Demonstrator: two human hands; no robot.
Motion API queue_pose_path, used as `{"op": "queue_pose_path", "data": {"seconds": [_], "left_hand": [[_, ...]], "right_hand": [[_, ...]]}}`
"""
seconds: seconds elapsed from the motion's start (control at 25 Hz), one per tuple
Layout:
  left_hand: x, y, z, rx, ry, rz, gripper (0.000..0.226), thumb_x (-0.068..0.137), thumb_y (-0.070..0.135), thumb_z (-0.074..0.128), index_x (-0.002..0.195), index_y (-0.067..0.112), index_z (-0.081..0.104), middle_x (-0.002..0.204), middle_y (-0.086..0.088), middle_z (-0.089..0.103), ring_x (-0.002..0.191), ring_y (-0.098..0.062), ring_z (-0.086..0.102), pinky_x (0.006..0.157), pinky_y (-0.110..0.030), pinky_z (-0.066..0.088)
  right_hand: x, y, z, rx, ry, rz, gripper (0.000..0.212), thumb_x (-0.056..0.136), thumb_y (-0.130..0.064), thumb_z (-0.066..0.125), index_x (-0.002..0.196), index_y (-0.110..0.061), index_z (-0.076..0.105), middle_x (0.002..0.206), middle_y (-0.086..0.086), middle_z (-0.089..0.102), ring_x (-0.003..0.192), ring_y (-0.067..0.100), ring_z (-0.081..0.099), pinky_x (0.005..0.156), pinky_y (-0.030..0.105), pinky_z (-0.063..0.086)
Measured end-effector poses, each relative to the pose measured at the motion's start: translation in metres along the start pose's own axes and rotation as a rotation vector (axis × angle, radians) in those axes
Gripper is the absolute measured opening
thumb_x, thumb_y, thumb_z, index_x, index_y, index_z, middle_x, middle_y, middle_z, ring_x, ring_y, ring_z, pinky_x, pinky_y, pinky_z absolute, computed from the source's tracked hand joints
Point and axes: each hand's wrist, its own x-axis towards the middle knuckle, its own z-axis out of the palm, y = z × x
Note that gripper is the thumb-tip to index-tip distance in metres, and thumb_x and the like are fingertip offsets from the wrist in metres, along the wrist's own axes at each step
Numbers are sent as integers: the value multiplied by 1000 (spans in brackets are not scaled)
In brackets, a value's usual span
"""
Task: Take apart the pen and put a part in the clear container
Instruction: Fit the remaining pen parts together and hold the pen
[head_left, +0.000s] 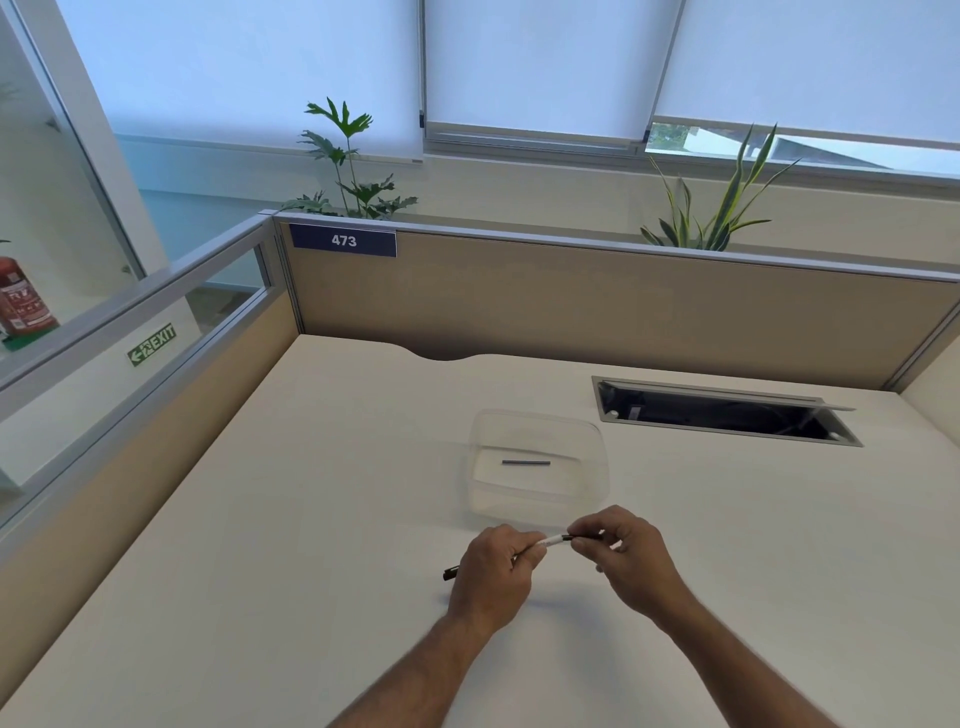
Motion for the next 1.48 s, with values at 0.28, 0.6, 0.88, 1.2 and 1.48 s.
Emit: {"op": "queue_pose_path", "data": {"seconds": [0.28,0.6,0.88,1.2,1.48], "left_hand": [[-1,-2,1,23,-16,12,17,93,27,63,106,29,74,82,-3,68,81,-19,58,73,-35,49],[-3,-2,4,77,-70,69,20,93,31,59,107,28,73,86,-2,71,83,-19,57,75,-36,49],[0,-1,-2,138,-118,99,17,95,30,56,100,28,72,81,-2,68,79,-19,53,73,-35,46],[4,1,-8,103,-310,13,24,97,36,49,92,22,69,81,2,71,77,-15,62,73,-38,53],[10,4,-13,103,-436,3,27,98,41,48,94,26,70,83,3,75,79,-13,65,78,-37,55]], "right_hand": [[3,1,0,-87,-33,-85,25,76,-1,82,79,-26,79,76,-5,67,72,5,60,61,13,43],[5,-1,-2,-25,-138,-5,34,68,-6,89,81,-33,74,66,-6,72,60,4,65,59,16,53],[-1,9,-1,177,-180,99,27,74,-1,84,94,-17,76,75,10,77,64,20,71,67,32,60],[-9,16,6,218,-151,115,16,83,3,75,82,-13,79,69,11,77,61,26,73,60,29,58],[-14,17,8,150,-119,36,29,86,0,72,72,-25,81,65,7,76,56,20,71,57,25,57]]}}
